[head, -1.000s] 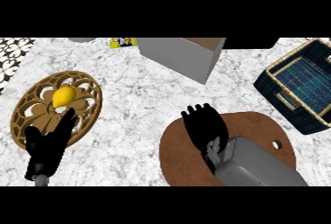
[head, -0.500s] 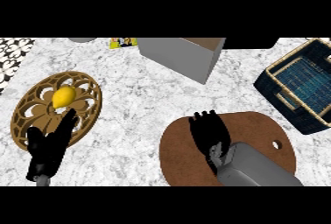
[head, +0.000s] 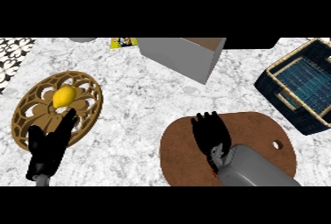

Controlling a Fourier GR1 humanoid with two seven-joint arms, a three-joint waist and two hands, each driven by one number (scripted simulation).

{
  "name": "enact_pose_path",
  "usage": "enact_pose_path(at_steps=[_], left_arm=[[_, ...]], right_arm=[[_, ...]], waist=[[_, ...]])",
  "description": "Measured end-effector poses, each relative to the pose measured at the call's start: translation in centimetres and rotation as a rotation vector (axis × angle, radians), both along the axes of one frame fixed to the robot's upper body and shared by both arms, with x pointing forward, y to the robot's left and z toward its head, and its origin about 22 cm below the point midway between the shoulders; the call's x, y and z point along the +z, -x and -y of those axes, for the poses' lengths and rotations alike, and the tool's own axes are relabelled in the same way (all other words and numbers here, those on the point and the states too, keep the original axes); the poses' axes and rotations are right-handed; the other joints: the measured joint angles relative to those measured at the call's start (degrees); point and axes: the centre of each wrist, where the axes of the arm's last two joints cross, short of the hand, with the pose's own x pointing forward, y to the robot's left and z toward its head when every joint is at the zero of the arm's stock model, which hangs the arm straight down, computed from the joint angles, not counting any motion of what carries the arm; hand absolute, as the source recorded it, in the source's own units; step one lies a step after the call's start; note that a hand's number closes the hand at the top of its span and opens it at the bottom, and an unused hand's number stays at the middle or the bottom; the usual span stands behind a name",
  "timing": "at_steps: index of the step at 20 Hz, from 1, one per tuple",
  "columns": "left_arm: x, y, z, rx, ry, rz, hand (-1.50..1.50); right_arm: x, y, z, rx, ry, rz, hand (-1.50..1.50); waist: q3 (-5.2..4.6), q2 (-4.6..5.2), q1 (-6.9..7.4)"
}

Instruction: Pick the croissant from the cutting board and place it in the basket

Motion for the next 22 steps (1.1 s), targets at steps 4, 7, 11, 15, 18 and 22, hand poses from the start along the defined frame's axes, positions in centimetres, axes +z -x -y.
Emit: enact_pose_path(at_steps=[4,7,11,15,18,22], left_arm=[[-0.1,0.1,-0.2,-0.006,0.005,0.010,0.00],[-0.1,0.1,-0.3,-0.004,0.009,0.007,0.00],[-0.3,0.3,-0.2,-0.008,0.001,0.027,0.00],[-0.3,0.9,-0.9,0.019,0.002,-0.002,0.00],[-0.5,1.9,-1.6,0.057,0.004,-0.016,0.00],[-0.5,2.7,-2.2,0.083,0.003,-0.017,0.00]], right_arm=[[-0.3,-0.3,0.2,0.020,0.016,0.004,1.50],[-0.4,0.2,0.3,0.076,0.040,0.034,1.50],[-0.9,0.1,0.4,0.123,0.059,0.052,1.50],[-0.1,2.3,3.4,0.205,-0.070,0.069,1.50],[0.9,4.8,5.5,0.283,-0.220,0.072,1.50],[2.2,7.6,8.8,0.354,-0.349,0.101,1.50]], waist=[[-0.07,-0.03,0.19],[-0.13,-0.12,0.21],[-0.13,-0.12,0.44],[0.01,-0.44,-1.21],[0.19,-0.88,-3.21],[0.25,-0.96,-4.61]])
